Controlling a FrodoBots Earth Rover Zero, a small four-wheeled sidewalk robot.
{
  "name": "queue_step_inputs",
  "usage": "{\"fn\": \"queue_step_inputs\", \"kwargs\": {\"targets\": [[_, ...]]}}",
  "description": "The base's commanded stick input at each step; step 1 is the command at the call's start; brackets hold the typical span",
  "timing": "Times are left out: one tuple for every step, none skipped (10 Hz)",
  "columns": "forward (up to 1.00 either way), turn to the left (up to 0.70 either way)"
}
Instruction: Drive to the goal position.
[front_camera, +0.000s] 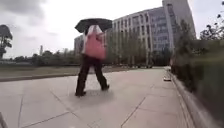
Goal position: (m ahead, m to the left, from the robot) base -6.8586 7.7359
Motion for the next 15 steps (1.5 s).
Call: {"fn": "queue_step_inputs", "kwargs": {"targets": [[0.05, 0.0], [0.0, 0.0], [-0.05, 0.0], [-0.43, -0.16], [-0.45, -0.27], [-0.45, -0.27], [-0.45, -0.27], [-0.45, -0.27], [-0.45, -0.27], [-0.45, -0.27], [-0.45, -0.27], [-0.45, -0.27], [-0.29, -0.33], [-0.06, -0.43], [0.0, 0.0]]}}
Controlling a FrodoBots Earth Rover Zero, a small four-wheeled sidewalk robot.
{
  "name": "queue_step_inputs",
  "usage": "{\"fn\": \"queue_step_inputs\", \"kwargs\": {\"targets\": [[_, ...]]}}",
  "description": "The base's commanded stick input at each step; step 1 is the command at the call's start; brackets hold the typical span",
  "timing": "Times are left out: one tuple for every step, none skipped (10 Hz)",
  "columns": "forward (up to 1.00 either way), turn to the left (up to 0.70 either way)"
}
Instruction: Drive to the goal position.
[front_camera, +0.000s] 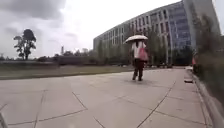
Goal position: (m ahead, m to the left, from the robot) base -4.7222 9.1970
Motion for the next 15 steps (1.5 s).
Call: {"fn": "queue_step_inputs", "kwargs": {"targets": [[0.0, 0.0], [0.0, 0.0], [0.0, 0.0], [0.0, 0.0], [0.0, 0.0], [-0.03, 0.0], [-0.1, 0.0], [-0.18, 0.0], [-0.38, 0.0], [-0.45, -0.17], [-0.44, -0.25], [-0.45, -0.27], [-0.17, -0.39], [0.02, 0.03], [0.17, 0.18]]}}
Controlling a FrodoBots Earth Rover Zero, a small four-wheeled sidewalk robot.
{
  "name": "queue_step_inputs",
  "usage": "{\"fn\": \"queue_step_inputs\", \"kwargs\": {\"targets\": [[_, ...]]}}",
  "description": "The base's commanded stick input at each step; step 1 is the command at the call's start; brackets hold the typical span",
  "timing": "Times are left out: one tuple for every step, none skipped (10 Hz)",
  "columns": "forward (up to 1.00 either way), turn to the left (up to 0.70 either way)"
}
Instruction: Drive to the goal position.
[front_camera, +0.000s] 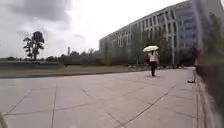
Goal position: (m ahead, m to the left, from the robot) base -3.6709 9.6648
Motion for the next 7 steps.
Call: {"fn": "queue_step_inputs", "kwargs": {"targets": [[0.45, 0.27], [0.45, 0.27], [0.45, 0.27], [0.45, 0.27], [0.45, 0.27], [0.45, 0.27], [0.45, 0.27]]}}
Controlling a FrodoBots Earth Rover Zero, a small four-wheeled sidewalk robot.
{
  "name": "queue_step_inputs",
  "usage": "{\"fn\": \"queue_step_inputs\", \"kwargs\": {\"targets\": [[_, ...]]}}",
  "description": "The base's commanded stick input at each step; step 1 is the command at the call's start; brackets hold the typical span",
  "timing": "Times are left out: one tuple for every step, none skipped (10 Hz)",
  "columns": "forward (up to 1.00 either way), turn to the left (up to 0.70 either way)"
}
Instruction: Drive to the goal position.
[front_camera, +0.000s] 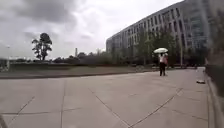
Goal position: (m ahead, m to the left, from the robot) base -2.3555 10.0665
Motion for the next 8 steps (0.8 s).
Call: {"fn": "queue_step_inputs", "kwargs": {"targets": [[0.45, 0.27], [0.45, 0.27], [0.45, 0.27], [0.45, 0.27], [0.45, 0.27], [0.45, 0.27], [0.45, 0.27], [0.45, 0.27]]}}
